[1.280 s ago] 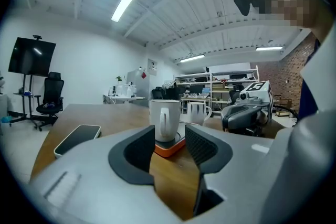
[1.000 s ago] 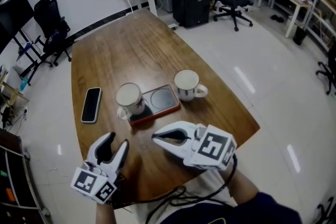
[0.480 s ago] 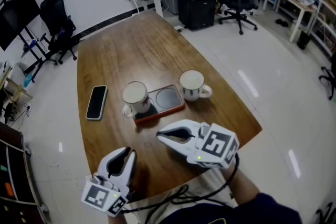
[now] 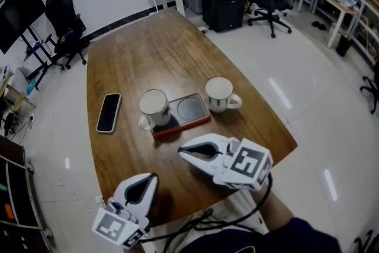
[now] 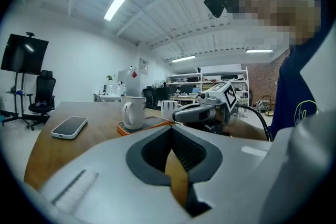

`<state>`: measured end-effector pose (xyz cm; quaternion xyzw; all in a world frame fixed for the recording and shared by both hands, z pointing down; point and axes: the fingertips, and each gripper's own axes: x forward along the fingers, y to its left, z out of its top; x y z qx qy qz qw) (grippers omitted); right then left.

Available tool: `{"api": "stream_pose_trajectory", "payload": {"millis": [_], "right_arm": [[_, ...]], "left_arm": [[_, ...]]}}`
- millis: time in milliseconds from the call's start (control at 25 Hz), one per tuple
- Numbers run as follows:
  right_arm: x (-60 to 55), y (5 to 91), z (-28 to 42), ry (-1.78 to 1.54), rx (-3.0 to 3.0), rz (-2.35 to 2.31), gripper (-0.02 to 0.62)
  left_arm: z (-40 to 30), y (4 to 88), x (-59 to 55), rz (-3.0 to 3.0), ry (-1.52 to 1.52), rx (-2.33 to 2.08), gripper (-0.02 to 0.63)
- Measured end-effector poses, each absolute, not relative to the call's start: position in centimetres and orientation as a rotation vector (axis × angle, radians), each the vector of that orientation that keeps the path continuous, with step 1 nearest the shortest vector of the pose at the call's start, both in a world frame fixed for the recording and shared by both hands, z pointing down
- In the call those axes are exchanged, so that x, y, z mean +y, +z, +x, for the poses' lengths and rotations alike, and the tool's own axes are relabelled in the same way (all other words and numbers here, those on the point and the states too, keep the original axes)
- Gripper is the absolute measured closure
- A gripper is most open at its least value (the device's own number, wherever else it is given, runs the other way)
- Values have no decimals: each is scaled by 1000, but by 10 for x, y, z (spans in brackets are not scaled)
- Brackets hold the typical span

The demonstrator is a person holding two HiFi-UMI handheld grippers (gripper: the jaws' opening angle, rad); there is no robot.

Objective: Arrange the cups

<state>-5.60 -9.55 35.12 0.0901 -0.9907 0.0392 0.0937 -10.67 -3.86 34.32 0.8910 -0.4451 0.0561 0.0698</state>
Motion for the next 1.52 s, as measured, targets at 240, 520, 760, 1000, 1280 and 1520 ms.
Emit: {"api": "stream_pose_trajectory", "payload": {"millis": [240,520,760,1000,1280,1520], "right_arm": [[-97,350,-57,116,-2941,269,595],[-90,347,-50,100,-2948,266,595],[-90,346,-29,111,-2948,298,595],[-108,345,-6,118,-2939,396,595],[-109,345,-3,116,-2940,406,595],[-110,345,5,126,-2937,439,595]], "left_arm": [[-105,341,-39,2677,162,-1337,603],[-103,339,-38,2681,152,-1333,603],[-108,344,-38,2694,189,-1343,603],[-107,344,-38,2690,184,-1338,603],[-104,341,-40,2677,151,-1339,603],[-105,341,-39,2671,160,-1342,603]]}}
